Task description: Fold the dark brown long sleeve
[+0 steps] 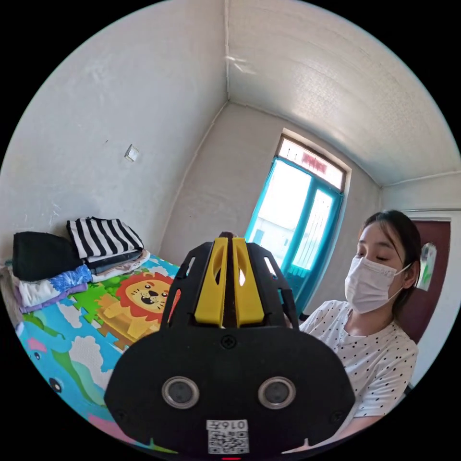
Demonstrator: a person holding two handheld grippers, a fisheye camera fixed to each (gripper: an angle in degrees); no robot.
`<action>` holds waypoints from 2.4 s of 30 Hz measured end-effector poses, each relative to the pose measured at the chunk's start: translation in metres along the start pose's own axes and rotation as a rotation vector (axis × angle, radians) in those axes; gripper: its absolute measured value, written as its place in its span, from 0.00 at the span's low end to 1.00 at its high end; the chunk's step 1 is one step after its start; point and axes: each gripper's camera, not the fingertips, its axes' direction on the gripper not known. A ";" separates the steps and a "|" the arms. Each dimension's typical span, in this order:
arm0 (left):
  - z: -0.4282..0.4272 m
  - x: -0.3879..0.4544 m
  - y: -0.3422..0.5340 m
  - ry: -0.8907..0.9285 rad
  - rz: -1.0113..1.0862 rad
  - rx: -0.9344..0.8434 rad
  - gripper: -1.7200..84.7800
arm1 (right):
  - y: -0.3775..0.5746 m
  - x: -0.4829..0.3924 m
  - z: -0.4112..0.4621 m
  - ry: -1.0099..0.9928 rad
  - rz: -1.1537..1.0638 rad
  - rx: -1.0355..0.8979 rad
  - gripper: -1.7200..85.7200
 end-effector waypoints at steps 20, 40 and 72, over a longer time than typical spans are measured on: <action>0.071 0.009 0.020 -0.537 -0.121 -0.338 0.08 | -0.140 0.131 -0.159 0.457 0.198 -0.014 0.03; 0.133 0.104 0.177 -0.428 -0.368 -0.571 0.15 | -0.134 0.284 -0.149 0.478 0.176 -0.277 0.22; 0.047 0.271 -0.265 -1.200 0.425 0.250 0.02 | -0.215 0.423 -0.108 -0.294 0.174 0.490 0.05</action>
